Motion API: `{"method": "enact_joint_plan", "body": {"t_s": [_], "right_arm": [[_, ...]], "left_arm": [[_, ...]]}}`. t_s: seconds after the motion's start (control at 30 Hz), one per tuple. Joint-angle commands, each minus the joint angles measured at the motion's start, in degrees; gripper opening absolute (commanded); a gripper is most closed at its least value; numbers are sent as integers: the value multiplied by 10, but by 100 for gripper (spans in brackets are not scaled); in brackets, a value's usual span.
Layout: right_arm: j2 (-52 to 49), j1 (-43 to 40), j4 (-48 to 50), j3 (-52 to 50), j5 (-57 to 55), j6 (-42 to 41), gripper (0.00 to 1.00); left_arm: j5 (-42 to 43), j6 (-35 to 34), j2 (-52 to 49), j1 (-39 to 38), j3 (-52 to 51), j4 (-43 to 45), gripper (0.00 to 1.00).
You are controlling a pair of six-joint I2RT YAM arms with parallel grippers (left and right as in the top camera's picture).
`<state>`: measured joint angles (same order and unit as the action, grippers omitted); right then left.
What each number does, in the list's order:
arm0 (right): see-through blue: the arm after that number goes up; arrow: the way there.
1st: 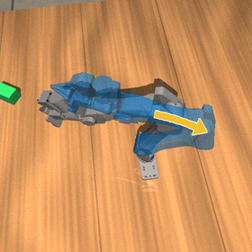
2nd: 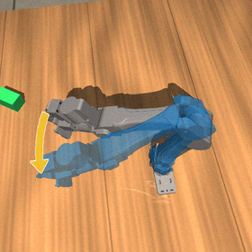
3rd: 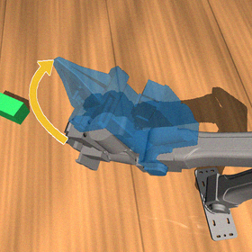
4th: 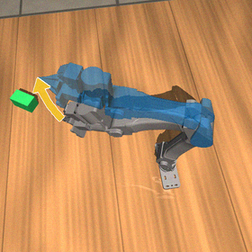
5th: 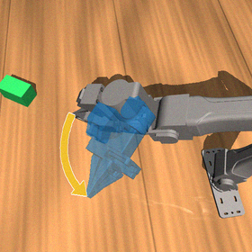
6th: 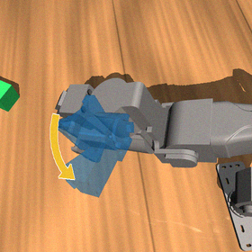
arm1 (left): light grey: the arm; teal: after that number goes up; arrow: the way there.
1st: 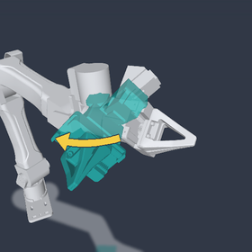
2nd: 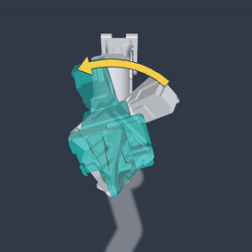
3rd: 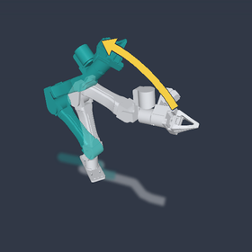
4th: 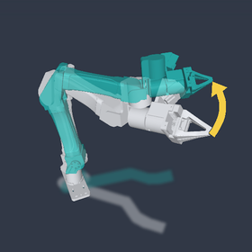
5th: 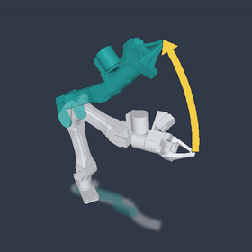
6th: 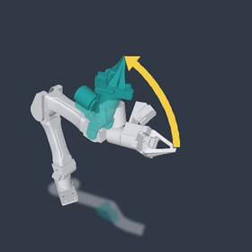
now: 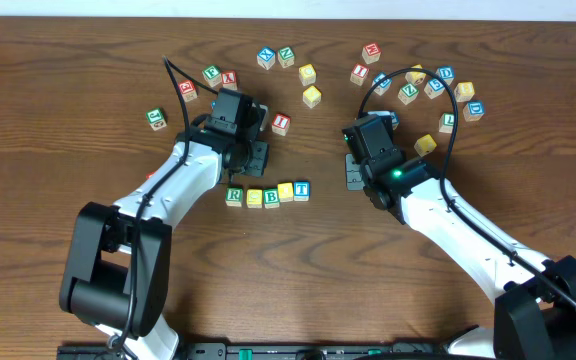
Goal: Spell out ROBOT
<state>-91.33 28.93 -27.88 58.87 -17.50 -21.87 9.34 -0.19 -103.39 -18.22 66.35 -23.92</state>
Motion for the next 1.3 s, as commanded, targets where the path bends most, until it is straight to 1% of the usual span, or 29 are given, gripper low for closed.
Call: {"method": "enact_joint_plan", "body": {"t_s": [0.0, 0.17, 0.33, 0.43, 0.5, 0.6, 0.77, 0.87, 1.03, 1.27], "right_arm": [[11, -3, -2, 11, -2, -3, 1], [11, -3, -2, 11, -2, -3, 1], [11, -3, -2, 11, -2, -3, 1], [11, -3, -2, 11, -2, -3, 1], [11, -3, -2, 11, -2, -3, 1], [11, -3, -2, 11, -2, -3, 1], [11, -3, -2, 11, -2, -3, 1], [11, -3, -2, 11, -2, -3, 1], [11, -3, -3, 11, -2, -3, 1], [11, -3, -4, 11, -1, -3, 1]], "left_arm": [[-45, -3, -2, 2, 29, -27, 8], [-51, -16, 21, 2, 37, -81, 8], [-87, -48, 57, 2, 37, -142, 7], [-90, -54, 77, 2, 37, -174, 7], [-102, -70, 85, 2, 37, -191, 8], [-136, -92, 91, 2, 37, -222, 7], [-146, -104, 91, 2, 34, -261, 8], [-160, -107, 91, 2, 31, -264, 8], [-161, -109, 91, 2, 29, -261, 7], [-158, -109, 91, 2, -28, -208, 7]]}}
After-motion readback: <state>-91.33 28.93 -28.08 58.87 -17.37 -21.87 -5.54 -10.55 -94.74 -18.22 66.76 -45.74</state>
